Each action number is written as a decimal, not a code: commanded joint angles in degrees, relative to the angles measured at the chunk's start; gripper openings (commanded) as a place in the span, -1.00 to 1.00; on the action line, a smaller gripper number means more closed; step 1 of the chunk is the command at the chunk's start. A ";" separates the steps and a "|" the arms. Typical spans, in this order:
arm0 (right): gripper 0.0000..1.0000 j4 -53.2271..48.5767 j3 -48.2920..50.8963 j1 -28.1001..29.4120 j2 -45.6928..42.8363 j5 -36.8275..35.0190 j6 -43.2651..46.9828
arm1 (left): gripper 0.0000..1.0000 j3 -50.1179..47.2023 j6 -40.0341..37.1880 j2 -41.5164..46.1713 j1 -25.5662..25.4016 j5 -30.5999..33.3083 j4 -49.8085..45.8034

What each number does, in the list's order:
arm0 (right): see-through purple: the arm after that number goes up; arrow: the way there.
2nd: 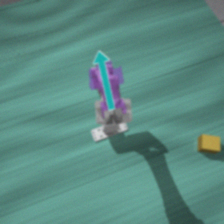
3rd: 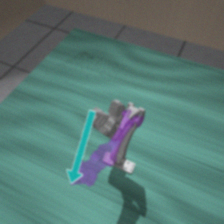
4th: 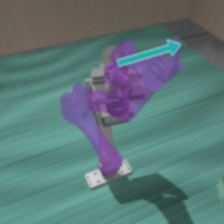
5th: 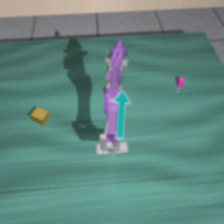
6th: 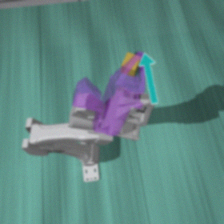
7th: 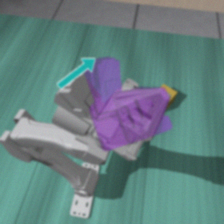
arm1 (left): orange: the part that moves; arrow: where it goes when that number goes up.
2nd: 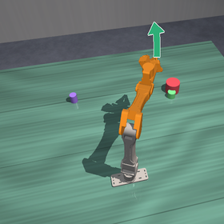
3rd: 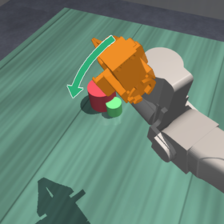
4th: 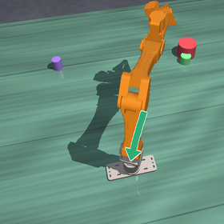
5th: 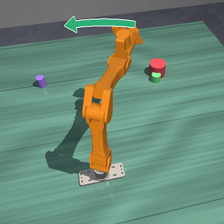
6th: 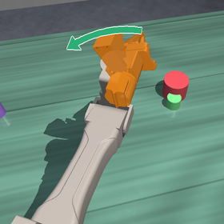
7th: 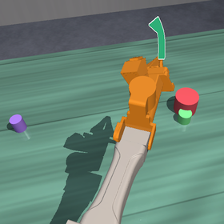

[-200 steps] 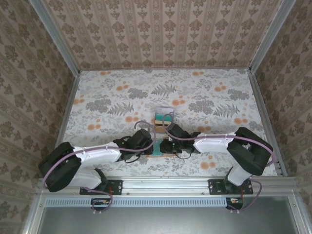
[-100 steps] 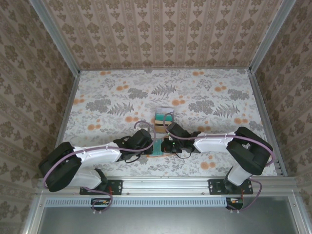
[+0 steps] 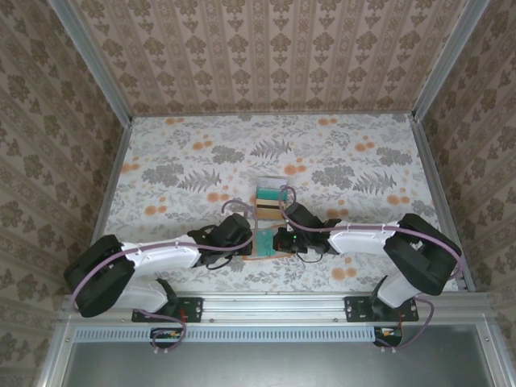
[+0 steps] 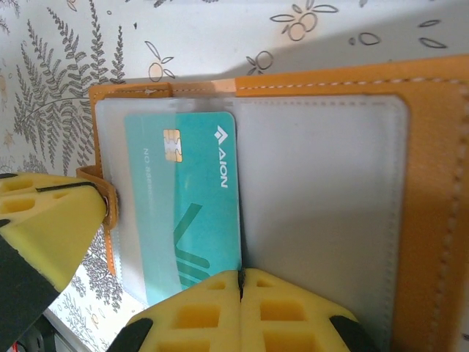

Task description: Take the credit cards out of the card holder

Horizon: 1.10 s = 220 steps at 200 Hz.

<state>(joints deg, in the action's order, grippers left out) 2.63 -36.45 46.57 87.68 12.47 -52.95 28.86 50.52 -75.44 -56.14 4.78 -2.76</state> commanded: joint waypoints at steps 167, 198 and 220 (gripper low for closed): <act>-0.39 1.59 0.49 -1.39 -0.66 2.31 2.26 | -0.99 0.67 -1.39 -3.48 0.22 -0.29 -4.62; -0.40 0.52 0.15 -1.45 -0.34 1.64 2.90 | -0.99 0.67 -1.47 -3.53 0.20 -0.29 -4.55; -0.43 2.41 0.23 -1.40 0.60 3.10 2.69 | -1.00 0.67 -1.48 -3.72 0.17 -0.39 -4.35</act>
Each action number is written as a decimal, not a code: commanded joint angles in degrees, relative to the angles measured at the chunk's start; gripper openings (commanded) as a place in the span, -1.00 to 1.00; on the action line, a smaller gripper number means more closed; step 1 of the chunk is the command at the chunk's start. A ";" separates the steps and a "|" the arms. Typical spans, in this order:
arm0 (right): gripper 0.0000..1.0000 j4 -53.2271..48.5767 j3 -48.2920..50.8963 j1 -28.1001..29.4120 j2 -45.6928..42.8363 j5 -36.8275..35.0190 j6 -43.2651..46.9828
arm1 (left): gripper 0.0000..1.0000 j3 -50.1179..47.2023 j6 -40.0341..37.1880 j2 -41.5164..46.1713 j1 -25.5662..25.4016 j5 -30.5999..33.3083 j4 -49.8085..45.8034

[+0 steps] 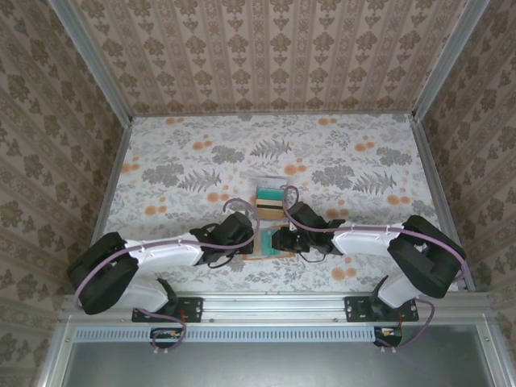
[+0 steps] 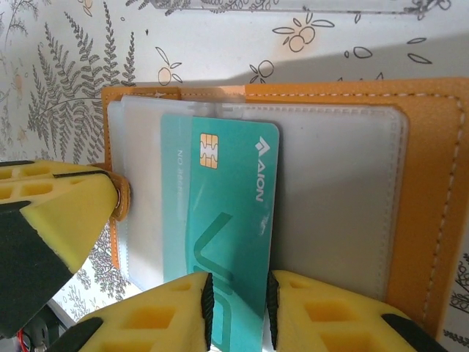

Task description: Take the credit cards out of the card holder

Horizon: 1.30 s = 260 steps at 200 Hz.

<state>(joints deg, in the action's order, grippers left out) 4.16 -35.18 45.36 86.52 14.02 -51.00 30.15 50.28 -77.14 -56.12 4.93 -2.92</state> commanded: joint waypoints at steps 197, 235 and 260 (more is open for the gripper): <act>-0.82 -6.48 4.24 -3.42 -11.72 -1.13 1.99 | -1.00 -0.49 -2.01 -1.13 0.03 0.24 -5.67; -0.84 -14.42 1.46 -3.51 -18.35 -1.54 6.19 | -1.00 -0.01 -2.88 -0.80 0.01 0.34 -5.87; -0.93 -19.97 -1.84 -3.47 -21.71 -1.93 9.77 | -1.00 0.55 -3.88 0.48 0.04 0.34 -6.04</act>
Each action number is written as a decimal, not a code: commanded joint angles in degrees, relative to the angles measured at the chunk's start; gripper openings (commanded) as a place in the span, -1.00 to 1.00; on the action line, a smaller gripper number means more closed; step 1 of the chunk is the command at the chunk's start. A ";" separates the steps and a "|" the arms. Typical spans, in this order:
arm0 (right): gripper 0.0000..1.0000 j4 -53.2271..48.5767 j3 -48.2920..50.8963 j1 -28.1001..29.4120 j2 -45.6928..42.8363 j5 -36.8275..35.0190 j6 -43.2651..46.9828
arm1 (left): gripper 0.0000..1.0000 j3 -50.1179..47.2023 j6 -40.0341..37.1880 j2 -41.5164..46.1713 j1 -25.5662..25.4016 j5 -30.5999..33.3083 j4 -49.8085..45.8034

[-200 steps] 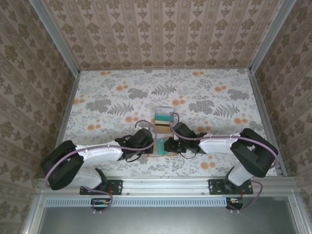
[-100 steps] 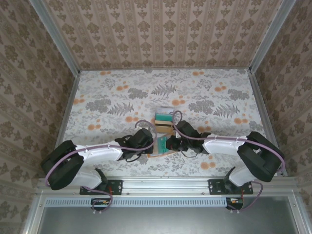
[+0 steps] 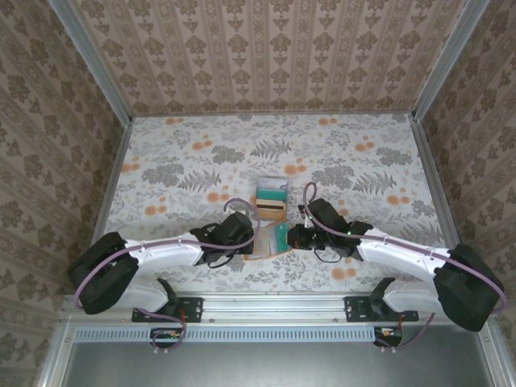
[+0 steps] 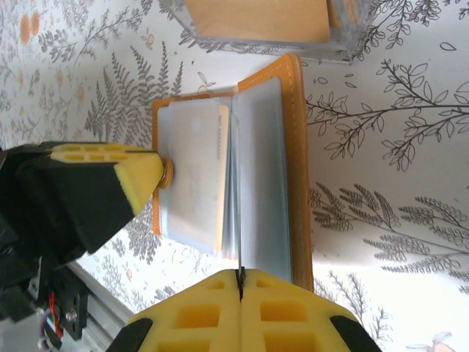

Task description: Take the credit cards out of the card holder

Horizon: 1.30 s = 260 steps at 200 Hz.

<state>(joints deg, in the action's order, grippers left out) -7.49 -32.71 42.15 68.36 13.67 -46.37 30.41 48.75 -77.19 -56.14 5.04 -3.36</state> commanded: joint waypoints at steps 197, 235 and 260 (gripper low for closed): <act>-1.00 -29.43 -41.88 0.99 19.02 -18.67 72.39 | 1.00 -9.07 -5.87 52.46 1.14 7.79 -24.14; -1.00 -25.74 -42.39 0.87 22.58 -21.72 85.11 | 1.00 -10.36 -6.32 58.01 1.36 8.25 -27.00; -1.00 -25.44 -44.91 0.51 26.71 -22.24 89.59 | 1.00 -10.98 -5.89 58.64 1.40 8.47 -27.32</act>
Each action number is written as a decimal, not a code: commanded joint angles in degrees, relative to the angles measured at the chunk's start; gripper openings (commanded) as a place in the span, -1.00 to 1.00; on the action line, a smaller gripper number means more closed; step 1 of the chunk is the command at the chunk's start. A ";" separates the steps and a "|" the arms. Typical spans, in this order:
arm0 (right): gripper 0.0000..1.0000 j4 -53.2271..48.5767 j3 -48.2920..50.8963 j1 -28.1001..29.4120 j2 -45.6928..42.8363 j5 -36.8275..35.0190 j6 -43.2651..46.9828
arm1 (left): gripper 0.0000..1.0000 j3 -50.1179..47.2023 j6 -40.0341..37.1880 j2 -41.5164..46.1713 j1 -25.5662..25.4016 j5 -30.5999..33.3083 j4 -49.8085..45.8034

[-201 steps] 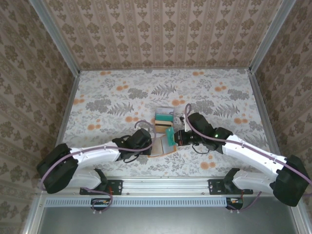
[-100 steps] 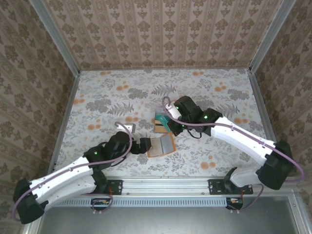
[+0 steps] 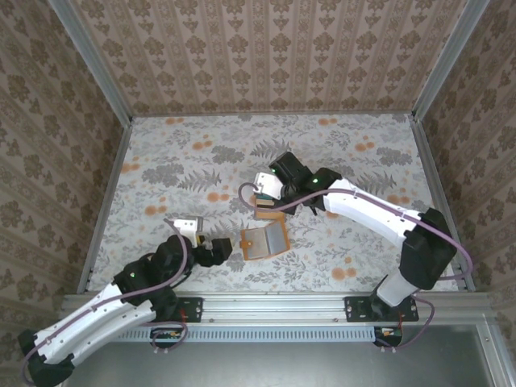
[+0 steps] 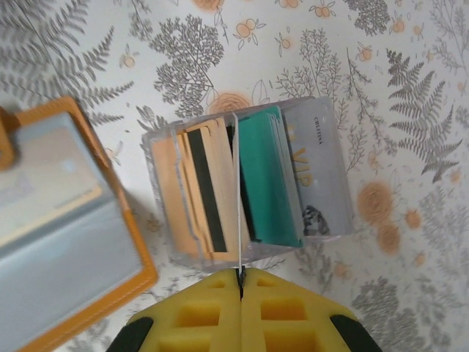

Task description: Take the credit cards out of the card holder

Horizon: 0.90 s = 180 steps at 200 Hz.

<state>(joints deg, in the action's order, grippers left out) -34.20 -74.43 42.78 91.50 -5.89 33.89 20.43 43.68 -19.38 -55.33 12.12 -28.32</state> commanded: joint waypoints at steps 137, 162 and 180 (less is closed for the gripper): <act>-1.00 1.53 -5.96 -3.67 11.20 -1.54 10.22 | 1.00 -1.39 -0.59 1.53 1.03 2.25 -4.47; -1.00 0.58 -6.20 -3.69 11.78 -0.89 10.41 | 1.00 -1.56 -0.57 1.53 1.23 2.04 -4.20; -1.00 0.18 -6.20 -3.72 12.59 -0.96 10.24 | 1.00 -1.53 -0.59 1.53 1.31 1.90 -4.46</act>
<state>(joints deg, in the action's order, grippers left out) -32.88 -81.17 39.35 103.00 -7.27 43.62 19.66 43.68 -18.57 -54.59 13.37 -31.40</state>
